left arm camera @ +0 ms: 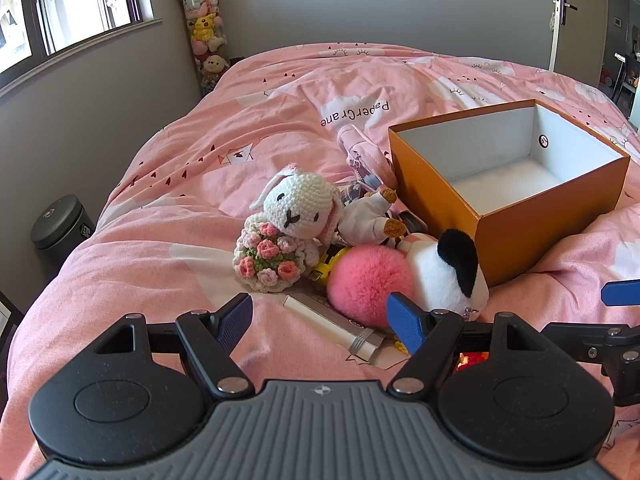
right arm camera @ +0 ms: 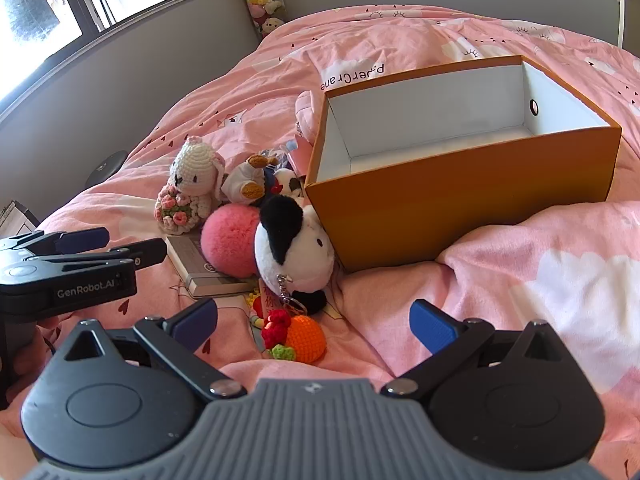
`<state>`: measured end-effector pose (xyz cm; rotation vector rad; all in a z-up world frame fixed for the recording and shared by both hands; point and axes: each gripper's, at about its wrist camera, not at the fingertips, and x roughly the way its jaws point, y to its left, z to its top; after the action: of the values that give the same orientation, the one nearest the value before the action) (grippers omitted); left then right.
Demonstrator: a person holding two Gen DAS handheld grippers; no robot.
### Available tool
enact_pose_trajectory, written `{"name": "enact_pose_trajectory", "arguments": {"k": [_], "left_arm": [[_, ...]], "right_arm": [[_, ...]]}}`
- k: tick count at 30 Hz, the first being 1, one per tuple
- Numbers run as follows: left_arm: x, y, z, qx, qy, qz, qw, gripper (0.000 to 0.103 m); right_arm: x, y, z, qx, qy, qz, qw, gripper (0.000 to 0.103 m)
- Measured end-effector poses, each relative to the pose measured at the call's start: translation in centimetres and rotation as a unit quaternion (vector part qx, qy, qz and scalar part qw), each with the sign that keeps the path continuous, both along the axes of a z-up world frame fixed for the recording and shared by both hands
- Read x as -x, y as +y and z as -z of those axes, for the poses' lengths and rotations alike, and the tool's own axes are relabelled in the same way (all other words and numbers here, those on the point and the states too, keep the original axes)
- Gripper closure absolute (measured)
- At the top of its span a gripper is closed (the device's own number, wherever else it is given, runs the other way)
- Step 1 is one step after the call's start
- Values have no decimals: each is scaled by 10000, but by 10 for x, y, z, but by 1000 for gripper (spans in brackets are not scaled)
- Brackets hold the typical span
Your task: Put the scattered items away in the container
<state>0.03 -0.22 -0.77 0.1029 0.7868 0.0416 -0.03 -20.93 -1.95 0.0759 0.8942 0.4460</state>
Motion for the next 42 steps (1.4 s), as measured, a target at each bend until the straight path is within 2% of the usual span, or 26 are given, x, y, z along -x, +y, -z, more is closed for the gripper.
{"name": "enact_pose_trajectory", "arguments": {"k": [42], "left_arm": [[-5,2,3,31,199,76,9998,16]], "right_arm": [[-1,1,3,-62,117,-8,9999,0]]}}
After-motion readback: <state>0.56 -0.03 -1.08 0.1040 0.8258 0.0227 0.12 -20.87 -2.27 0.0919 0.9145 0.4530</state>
